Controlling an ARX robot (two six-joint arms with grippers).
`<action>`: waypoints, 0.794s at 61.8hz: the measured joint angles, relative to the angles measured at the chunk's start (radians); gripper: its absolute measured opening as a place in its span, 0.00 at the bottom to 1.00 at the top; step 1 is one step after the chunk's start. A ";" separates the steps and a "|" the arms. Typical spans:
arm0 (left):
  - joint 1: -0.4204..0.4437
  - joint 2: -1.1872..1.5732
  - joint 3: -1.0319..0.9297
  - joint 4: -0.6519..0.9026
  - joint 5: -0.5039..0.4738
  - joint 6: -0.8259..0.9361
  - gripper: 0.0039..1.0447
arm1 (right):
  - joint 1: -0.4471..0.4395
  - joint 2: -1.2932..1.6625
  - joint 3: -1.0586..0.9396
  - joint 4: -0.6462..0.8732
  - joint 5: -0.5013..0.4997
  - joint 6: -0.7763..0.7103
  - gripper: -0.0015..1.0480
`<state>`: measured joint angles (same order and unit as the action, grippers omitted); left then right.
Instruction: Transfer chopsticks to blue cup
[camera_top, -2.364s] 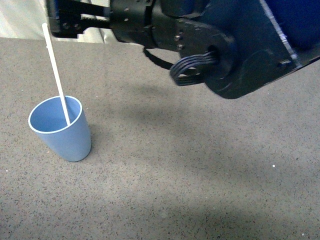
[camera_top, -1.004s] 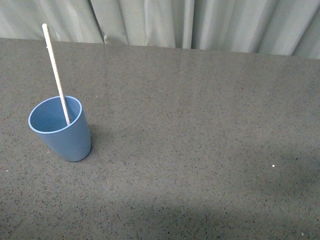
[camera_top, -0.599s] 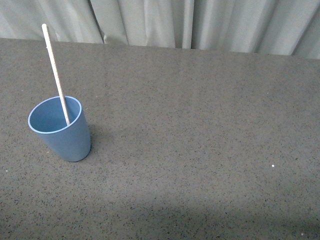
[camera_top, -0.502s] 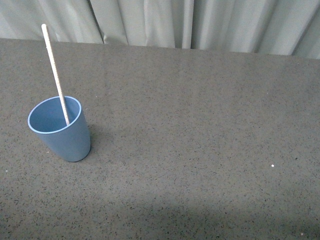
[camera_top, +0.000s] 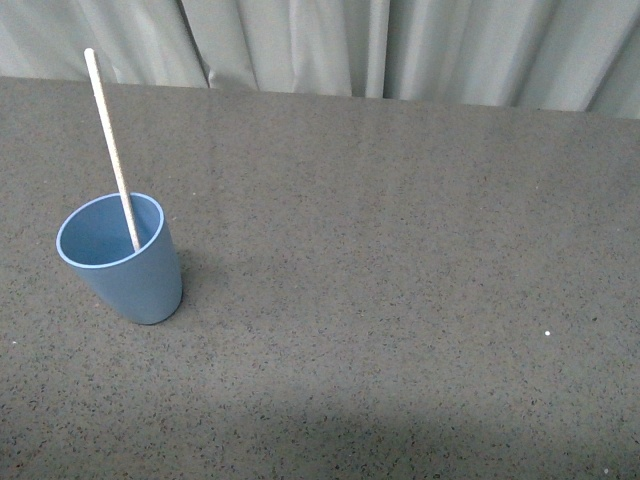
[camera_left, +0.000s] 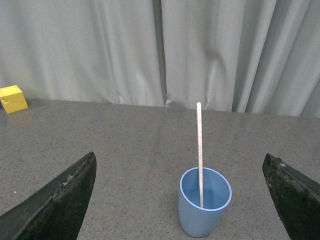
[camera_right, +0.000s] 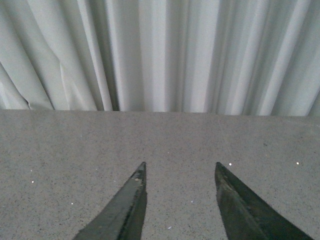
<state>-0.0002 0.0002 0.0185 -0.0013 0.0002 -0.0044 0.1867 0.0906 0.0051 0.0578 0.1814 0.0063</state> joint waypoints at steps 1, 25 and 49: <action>0.000 0.000 0.000 0.000 -0.002 0.000 0.94 | -0.006 -0.024 0.000 -0.024 -0.008 -0.002 0.35; 0.000 0.000 0.000 0.000 0.000 0.000 0.94 | -0.183 -0.086 0.000 -0.058 -0.180 -0.006 0.08; 0.000 0.000 0.000 0.000 0.000 0.000 0.94 | -0.184 -0.086 0.000 -0.058 -0.180 -0.006 0.88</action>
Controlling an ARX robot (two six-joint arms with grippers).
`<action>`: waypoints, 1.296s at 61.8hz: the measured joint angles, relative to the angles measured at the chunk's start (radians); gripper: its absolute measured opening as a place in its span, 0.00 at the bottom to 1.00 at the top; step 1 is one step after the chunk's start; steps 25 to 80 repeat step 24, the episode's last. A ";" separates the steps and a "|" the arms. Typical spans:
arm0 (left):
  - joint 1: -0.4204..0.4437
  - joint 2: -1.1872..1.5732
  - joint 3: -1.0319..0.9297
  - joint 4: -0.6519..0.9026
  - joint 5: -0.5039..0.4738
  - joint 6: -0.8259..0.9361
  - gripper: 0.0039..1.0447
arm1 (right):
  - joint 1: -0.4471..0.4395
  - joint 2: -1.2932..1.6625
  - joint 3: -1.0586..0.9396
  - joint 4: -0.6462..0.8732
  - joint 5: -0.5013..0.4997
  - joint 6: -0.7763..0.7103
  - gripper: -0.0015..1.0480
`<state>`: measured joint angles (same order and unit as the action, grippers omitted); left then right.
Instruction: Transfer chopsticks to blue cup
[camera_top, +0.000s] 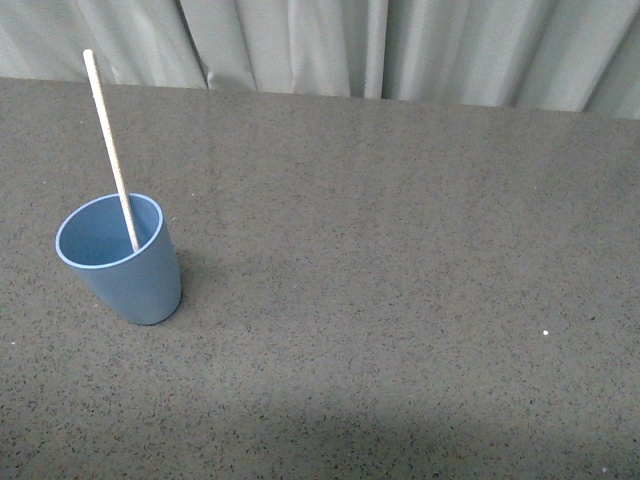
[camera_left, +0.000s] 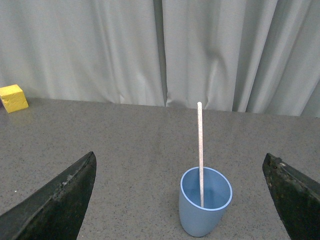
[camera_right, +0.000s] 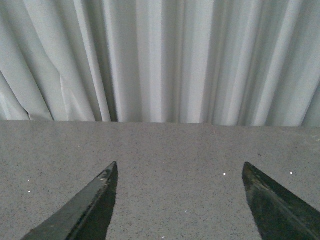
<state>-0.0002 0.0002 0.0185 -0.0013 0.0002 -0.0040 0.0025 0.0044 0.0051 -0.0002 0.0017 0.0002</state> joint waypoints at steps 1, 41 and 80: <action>0.000 0.000 0.000 0.000 0.000 0.000 0.94 | 0.000 0.000 0.000 0.000 0.000 0.000 0.91; 0.000 0.000 0.000 0.000 0.000 0.000 0.94 | 0.000 0.000 0.000 0.000 0.000 0.000 0.91; 0.000 0.000 0.000 0.000 0.000 0.000 0.94 | 0.000 0.000 0.000 0.000 0.000 0.000 0.91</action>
